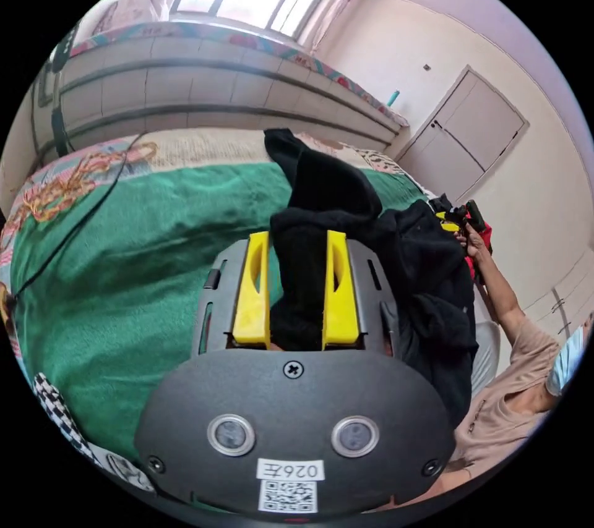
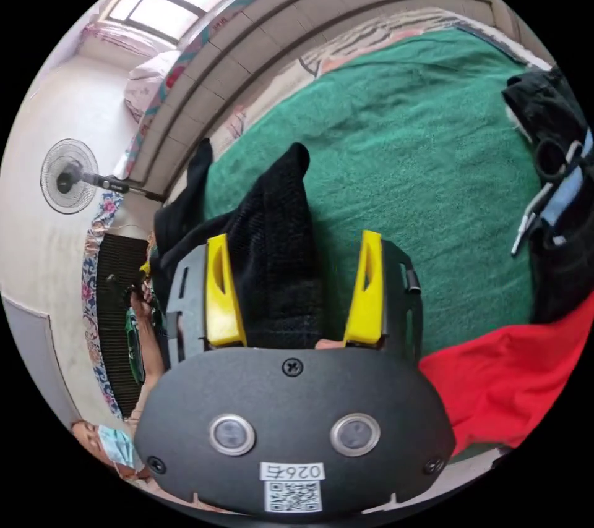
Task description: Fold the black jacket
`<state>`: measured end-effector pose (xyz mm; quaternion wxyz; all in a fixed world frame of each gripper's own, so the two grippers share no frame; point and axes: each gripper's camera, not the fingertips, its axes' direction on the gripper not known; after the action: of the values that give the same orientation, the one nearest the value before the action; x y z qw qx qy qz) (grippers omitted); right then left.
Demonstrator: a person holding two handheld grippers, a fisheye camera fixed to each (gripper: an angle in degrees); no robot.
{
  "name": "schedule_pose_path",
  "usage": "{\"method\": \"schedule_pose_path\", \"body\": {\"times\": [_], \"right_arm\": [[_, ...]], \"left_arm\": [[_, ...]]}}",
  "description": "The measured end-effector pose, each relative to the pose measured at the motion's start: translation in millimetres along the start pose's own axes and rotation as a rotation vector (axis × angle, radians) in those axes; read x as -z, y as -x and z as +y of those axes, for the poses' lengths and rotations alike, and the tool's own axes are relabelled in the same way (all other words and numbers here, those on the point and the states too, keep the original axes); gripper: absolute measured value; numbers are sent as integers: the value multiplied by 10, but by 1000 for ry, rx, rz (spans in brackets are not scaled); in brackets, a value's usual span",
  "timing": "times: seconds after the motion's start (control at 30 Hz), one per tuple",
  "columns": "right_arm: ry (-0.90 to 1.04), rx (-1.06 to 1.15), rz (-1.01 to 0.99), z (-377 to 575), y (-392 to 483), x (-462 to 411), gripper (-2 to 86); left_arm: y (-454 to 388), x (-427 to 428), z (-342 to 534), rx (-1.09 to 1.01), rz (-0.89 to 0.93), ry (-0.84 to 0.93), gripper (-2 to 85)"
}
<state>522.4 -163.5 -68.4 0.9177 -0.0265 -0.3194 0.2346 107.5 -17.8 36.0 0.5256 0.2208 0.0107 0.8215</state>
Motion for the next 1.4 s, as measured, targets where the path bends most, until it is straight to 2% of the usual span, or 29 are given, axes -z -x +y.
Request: {"method": "schedule_pose_path", "body": {"times": [0.03,0.07,0.13,0.17,0.2,0.27,0.3,0.37,0.43,0.5,0.53,0.57,0.6,0.63,0.7,0.8,0.93,1.03,1.13,1.2,1.3,1.4], "right_arm": [[28,3,23,-38,9,-84,267],[27,13,133,-47,120,-141,246],[83,84,294,-37,376,-277,210],[120,181,309,13,594,-325,118],[114,279,244,107,832,-282,60],[45,376,339,312,1240,-93,32],[-38,459,413,512,1544,126,23],[-199,569,489,868,1994,528,15],[-351,659,520,1139,2374,844,17],[-544,674,597,1040,2588,956,45],[-530,648,635,898,2579,907,58],[-422,542,679,569,2477,813,79],[-301,459,640,356,2312,775,96],[-264,439,587,329,2217,791,96],[-279,386,314,613,1782,1023,91],[-224,318,201,1113,1173,1151,89],[-121,157,129,1621,311,1179,91],[-87,14,-10,1955,-369,1192,90],[-36,-70,-261,2041,-779,935,99],[11,-70,-500,2028,-789,595,101],[-40,0,-500,2158,-501,537,63],[-97,192,-373,2368,-31,719,30]], "left_arm": [[-72,-247,-200,-34,18,88,178],[-161,-591,-376,-63,58,211,188],[-368,-1118,-526,-124,64,423,167],[-526,-1294,-566,-156,55,471,125],[-612,-1294,-579,-176,27,458,115],[-892,-895,-537,-253,-102,311,87],[-920,-715,-511,-257,-116,256,83],[-869,92,-441,-216,-3,8,77],[-841,512,-479,-193,-57,-133,75],[-736,590,-630,-167,-149,-157,78],[-524,469,-748,-79,-120,-81,84],[-311,342,-788,3,-49,10,94],[-240,317,-768,24,-21,34,98],[-167,355,-665,55,-5,39,99],[-192,592,-433,53,-20,-27,96],[-364,1103,-17,34,20,-127,54],[-961,1549,621,-11,340,-153,1],[-1709,1547,976,-80,434,-79,-4],[-2688,1187,991,-206,513,18,6],[-3346,810,884,-290,579,104,62],[-4414,82,682,-406,566,225,111],[-5166,-719,495,-498,285,328,124]]}}
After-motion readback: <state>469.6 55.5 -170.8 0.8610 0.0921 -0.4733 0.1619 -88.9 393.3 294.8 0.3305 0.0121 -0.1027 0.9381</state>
